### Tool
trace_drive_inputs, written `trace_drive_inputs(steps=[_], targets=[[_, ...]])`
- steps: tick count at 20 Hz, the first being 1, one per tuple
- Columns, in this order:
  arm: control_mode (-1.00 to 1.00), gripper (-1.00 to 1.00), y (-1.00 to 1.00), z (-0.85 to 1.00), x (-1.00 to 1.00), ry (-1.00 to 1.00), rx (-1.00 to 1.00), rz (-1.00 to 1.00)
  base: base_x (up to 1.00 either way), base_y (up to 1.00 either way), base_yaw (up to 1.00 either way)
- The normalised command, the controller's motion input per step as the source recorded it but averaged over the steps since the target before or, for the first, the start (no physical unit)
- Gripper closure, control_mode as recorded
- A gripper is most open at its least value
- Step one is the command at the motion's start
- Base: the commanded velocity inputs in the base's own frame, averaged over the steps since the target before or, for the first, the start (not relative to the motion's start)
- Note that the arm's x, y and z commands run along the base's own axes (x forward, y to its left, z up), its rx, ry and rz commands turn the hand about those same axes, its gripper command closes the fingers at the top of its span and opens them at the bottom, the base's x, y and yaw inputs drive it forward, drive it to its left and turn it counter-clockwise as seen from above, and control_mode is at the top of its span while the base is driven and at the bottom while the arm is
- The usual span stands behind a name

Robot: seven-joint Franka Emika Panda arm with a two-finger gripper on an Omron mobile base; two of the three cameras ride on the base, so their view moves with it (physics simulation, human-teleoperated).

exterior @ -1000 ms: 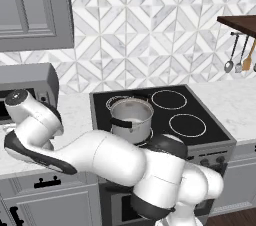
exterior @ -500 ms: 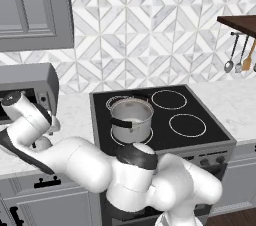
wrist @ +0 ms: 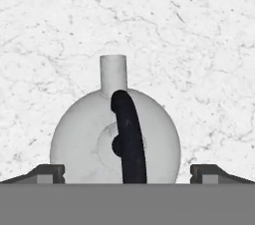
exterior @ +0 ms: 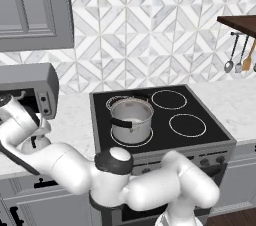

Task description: Pick the kettle from the counter and place it on a stove burner. Then turn the burner on.

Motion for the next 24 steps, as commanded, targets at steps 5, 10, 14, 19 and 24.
trace_drive_inputs(steps=[5, 10, 14, 19, 24], targets=[[-1.00, 1.00, 0.24, -0.42, 0.30, 0.00, -0.08, 0.00, 0.00, 0.00, 0.00], [-1.00, 1.00, -0.29, -0.04, -0.08, -0.04, 0.00, 0.00, 0.00, 0.00, 0.00], [-1.00, 1.00, -0.80, -0.06, -0.47, -0.18, 0.00, 0.00, 0.00, 0.00, 0.00], [-1.00, 1.00, -0.97, -0.07, -0.72, -0.43, -0.03, 0.00, 0.00, 0.00, 0.00], [-1.00, 1.00, -0.99, 0.50, -0.58, -0.88, 0.02, -0.03, 0.00, 0.00, 0.00]])
